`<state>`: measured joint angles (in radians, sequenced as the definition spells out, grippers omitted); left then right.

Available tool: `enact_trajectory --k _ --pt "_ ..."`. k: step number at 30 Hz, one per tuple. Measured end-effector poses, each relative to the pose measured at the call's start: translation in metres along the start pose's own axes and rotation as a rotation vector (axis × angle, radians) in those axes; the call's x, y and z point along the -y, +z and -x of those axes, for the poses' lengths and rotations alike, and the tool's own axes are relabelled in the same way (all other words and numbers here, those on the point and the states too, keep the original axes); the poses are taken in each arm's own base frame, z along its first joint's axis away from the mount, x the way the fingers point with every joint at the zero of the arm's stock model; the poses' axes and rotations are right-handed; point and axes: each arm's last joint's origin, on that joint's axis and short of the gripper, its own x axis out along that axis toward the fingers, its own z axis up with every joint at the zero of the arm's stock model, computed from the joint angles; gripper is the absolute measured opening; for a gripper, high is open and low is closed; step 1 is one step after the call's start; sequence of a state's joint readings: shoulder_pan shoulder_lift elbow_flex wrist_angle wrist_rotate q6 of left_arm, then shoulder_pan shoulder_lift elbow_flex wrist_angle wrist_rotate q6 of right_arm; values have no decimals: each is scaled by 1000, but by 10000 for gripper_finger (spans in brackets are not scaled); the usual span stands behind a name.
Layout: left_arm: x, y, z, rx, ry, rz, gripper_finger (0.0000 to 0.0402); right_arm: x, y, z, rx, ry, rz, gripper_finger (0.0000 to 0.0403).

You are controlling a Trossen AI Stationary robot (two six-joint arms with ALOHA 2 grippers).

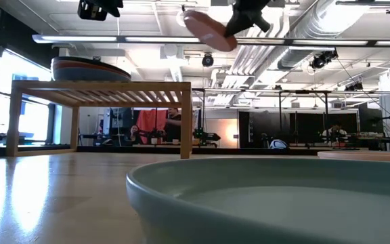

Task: Place and stack plates onto a shelf
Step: Put the brown plate on the top of the shelf

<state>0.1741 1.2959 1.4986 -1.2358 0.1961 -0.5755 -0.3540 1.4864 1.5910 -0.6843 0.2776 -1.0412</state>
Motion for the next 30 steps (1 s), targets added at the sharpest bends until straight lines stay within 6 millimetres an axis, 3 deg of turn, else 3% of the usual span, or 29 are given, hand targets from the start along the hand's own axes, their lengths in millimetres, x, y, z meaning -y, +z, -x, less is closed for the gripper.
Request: enact_trajectory --k 14,30 --pt "0 1 0 4 0 0 78 -23 18 -62 -43 290 212 0" --pt "-1 2 0 36 41 -2 78 -61 54 -82 66 375 574 0"
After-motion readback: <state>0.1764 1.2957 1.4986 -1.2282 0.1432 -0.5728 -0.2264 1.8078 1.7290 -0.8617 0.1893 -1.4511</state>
